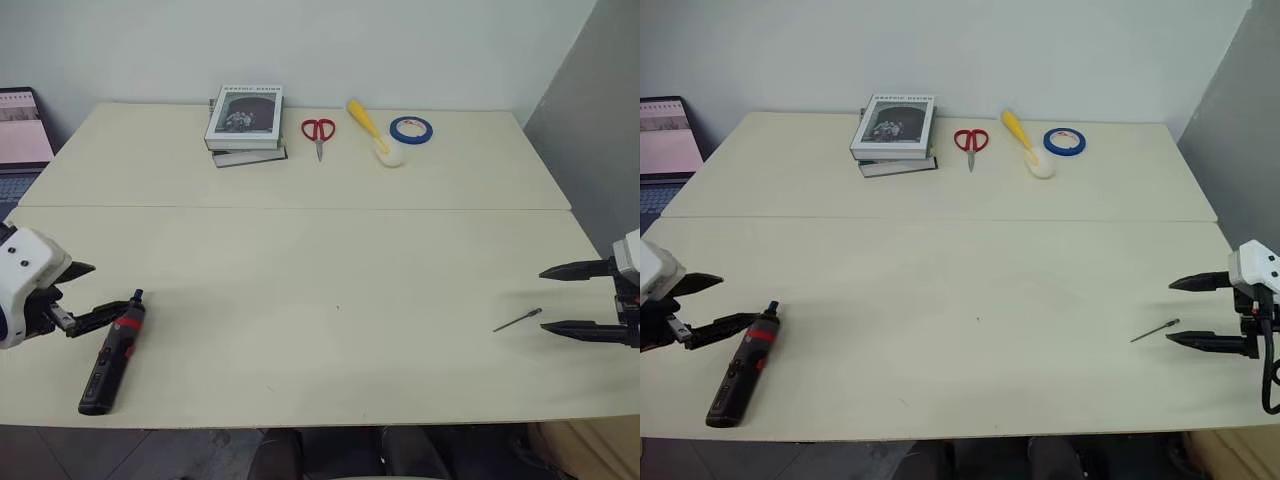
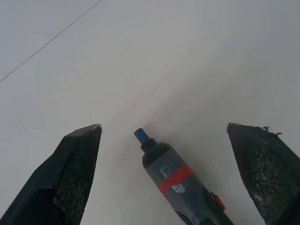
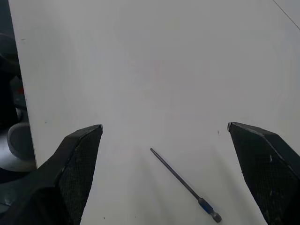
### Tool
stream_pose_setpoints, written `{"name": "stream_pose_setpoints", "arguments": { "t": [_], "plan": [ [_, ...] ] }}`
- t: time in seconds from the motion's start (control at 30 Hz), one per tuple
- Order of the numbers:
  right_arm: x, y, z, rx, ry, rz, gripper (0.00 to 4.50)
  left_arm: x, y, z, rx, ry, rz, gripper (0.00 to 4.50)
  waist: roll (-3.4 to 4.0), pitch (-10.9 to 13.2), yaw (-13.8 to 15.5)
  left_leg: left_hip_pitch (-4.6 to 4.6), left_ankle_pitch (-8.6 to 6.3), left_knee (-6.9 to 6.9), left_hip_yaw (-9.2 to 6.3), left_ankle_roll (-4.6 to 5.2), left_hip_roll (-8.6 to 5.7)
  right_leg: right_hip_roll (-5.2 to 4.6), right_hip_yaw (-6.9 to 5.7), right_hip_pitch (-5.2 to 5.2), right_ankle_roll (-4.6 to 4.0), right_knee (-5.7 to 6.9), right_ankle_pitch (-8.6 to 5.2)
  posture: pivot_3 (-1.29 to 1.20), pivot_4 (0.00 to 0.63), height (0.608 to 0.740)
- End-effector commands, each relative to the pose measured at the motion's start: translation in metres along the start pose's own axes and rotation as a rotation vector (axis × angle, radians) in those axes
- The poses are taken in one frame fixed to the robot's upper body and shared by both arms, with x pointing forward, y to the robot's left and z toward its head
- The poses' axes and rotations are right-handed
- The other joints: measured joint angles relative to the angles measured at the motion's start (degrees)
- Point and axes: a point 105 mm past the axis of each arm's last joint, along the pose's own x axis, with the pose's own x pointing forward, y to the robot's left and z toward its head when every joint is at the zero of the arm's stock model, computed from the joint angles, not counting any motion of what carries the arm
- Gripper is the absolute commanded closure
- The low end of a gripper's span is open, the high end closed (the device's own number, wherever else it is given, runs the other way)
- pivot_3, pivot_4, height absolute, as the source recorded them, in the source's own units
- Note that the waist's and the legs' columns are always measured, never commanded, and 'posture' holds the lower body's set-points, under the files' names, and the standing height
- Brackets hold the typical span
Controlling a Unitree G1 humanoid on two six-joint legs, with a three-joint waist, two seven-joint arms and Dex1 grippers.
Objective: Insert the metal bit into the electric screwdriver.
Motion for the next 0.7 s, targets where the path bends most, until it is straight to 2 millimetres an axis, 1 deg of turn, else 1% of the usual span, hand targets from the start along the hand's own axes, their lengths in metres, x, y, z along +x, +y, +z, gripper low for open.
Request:
{"name": "stream_pose_setpoints", "arguments": {
  "t": [0.03, 0.23, 0.33, 0.5, 0.6, 0.7],
  "plan": [
    [-0.003, -0.001, 0.008, -0.043, -0.002, 0.004, 0.0, -0.009, 0.008, 0.008, 0.013, -0.034, 0.042, 0.03, 0.0, 0.0, 0.0, 0.0, 0.0, 0.0, 0.0, 0.0, 0.0, 0.0, 0.0, 0.0, 0.0, 0.0, 0.0, 0.0, 0.15, 0.74],
    [0.001, -0.002, 0.009, -0.059, -0.011, 0.0, 0.0, -0.008, 0.009, 0.005, 0.023, -0.01, 0.055, 0.03, 0.0, 0.0, 0.0, 0.0, 0.0, 0.0, 0.0, 0.0, 0.0, 0.0, 0.0, 0.0, 0.0, 0.0, 0.0, 0.0, 0.15, 0.74],
    [0.005, -0.002, 0.01, -0.061, -0.022, -0.002, 0.0, -0.009, 0.009, 0.006, -0.001, -0.018, 0.068, 0.03, 0.0, 0.0, -0.01, 0.0, 0.0, 0.0, 0.0, 0.0, 0.0, 0.0, 0.01, 0.0, 0.01, 0.0, 0.01, 0.0, 0.15, 0.74],
    [0.011, -0.002, 0.013, -0.059, -0.045, -0.002, 0.0, -0.009, 0.01, 0.002, -0.029, 0.008, 0.098, 0.03, 0.0, 0.0, -0.02, 0.01, 0.0, 0.0, 0.0, 0.0, 0.0, 0.0, 0.0, 0.0, 0.02, 0.02, 0.02, 0.0, 0.15, 0.74],
    [0.018, -0.002, 0.02, -0.065, -0.085, -0.003, 0.0, -0.008, 0.015, -0.002, -0.029, 0.033, 0.157, 0.03, 0.0, 0.0, -0.01, 0.0, 0.0, 0.0, -0.01, 0.0, 0.0, 0.0, 0.01, 0.0, 0.04, 0.02, 0.03, 0.0, 0.15, 0.74],
    [0.028, -0.001, 0.03, -0.091, -0.137, 0.003, 0.0, -0.004, 0.014, -0.004, -0.054, 0.066, 0.184, 0.03, 0.0, 0.0, -0.03, 0.01, 0.0, 0.01, -0.02, 0.0, 0.0, 0.0, 0.0, 0.01, 0.15, 0.02, 0.09, 0.0, 0.15, 0.74]
  ]
}}
